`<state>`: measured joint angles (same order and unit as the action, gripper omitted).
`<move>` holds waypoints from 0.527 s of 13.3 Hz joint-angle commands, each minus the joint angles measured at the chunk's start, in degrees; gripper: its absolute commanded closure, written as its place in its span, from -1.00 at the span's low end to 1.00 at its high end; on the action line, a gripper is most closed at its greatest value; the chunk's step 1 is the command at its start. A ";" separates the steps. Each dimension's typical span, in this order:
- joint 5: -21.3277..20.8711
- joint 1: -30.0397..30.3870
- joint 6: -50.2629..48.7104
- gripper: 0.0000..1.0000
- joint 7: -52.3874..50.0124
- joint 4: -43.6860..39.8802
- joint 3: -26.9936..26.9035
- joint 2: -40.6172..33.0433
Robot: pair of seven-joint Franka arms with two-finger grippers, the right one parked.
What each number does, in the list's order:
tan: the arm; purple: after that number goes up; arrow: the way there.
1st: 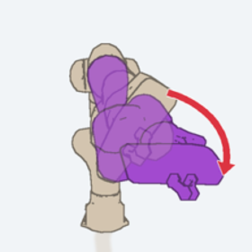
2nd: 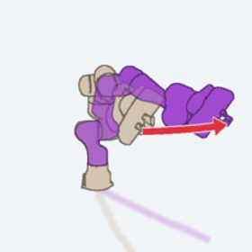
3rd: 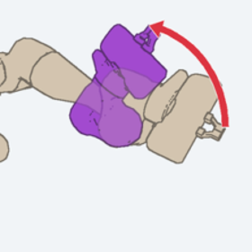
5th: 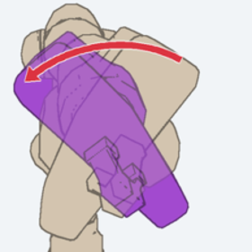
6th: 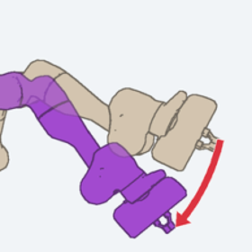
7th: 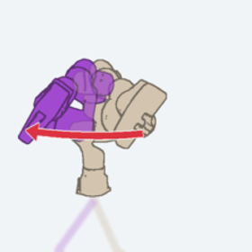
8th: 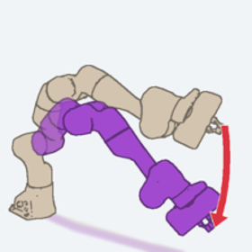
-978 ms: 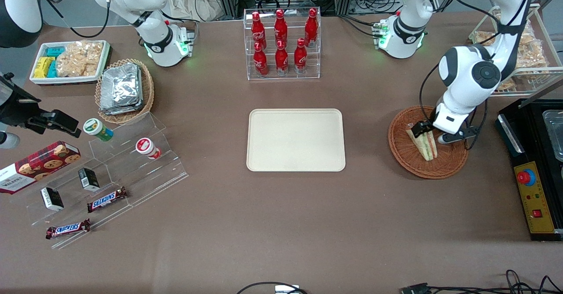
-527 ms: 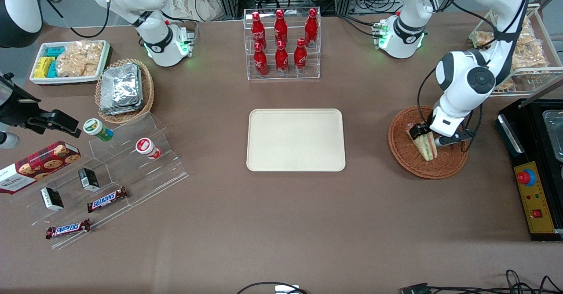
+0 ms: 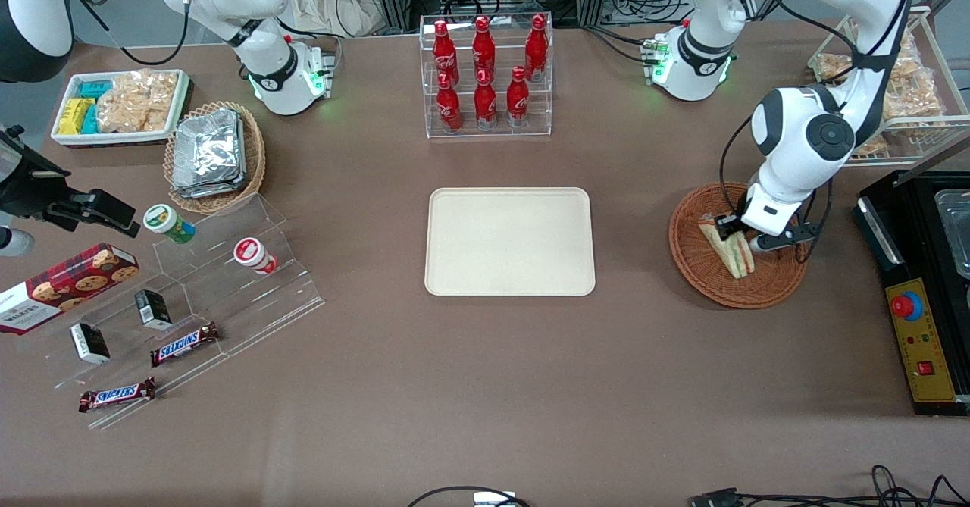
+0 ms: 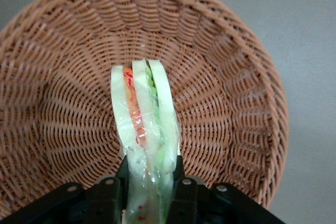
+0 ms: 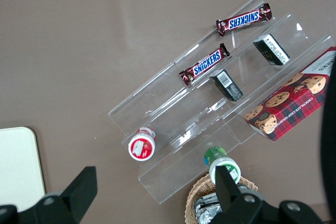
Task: Place sandwich from basket to tray
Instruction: 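Lift the sandwich up out of the basket with the left gripper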
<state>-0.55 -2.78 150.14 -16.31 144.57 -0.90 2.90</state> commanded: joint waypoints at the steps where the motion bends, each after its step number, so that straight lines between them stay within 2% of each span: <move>1: -0.50 -0.56 -9.99 0.77 0.22 -3.57 -0.42 -5.96; 2: -0.59 -0.65 -15.52 0.77 0.22 -7.16 -0.42 -6.76; 5: -0.59 -0.65 -38.70 0.76 2.94 -25.93 -0.42 -5.54; 7: -0.59 -0.65 -49.89 0.76 3.04 -36.06 -0.42 -4.48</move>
<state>-0.58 -2.89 109.37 -14.21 118.62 -0.90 -4.38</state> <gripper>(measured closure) 0.850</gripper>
